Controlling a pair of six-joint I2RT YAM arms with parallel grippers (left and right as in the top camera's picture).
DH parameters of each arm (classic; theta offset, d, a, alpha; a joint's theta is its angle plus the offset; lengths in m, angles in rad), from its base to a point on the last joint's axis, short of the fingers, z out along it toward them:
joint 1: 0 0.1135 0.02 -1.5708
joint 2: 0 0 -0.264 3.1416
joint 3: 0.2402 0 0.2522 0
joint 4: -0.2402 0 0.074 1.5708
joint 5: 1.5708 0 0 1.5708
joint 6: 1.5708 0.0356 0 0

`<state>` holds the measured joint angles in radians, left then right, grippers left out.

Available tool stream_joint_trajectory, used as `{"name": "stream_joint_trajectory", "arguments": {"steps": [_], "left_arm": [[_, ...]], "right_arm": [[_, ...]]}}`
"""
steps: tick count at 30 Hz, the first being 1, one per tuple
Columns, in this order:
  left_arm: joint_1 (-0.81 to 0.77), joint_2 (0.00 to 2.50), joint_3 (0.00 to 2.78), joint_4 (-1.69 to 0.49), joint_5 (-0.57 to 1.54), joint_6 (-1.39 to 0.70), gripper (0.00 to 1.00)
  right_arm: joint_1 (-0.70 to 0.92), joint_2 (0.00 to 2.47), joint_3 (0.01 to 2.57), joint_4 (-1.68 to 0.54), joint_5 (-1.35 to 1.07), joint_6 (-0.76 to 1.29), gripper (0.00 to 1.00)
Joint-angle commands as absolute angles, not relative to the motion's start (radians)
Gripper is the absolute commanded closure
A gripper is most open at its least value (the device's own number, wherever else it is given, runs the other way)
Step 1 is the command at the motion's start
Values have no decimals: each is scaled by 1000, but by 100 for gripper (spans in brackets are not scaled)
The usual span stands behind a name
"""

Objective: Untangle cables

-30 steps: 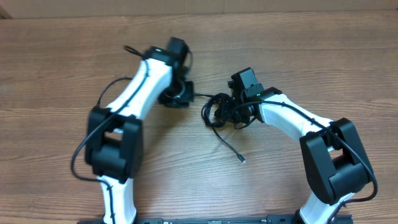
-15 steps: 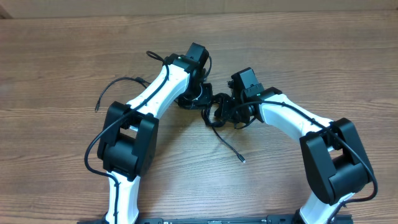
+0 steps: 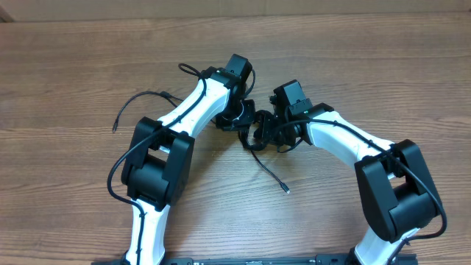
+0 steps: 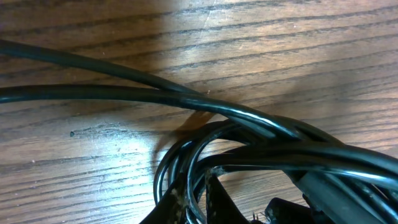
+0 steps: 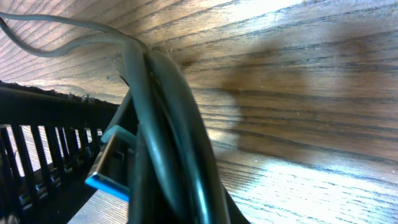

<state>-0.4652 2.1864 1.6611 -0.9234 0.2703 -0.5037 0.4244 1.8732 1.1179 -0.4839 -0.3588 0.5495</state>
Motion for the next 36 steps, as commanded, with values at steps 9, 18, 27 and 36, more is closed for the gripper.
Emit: {"name": "stream_joint_trajectory", "arguments": {"steps": [9, 18, 27, 36], "left_arm": [[-511, 2199, 1656, -930, 226, -522, 90], [-525, 2199, 1656, -938, 183, -525, 85], [-524, 2199, 1656, -958, 183, -525, 75], [-517, 2199, 1656, -956, 173, -525, 78]], "right_arm": [[418, 1859, 1112, -481, -360, 550, 96], [418, 1859, 1112, -481, -360, 550, 96], [418, 1859, 1112, -481, -360, 550, 96], [418, 1859, 1112, -481, -360, 550, 96]]}}
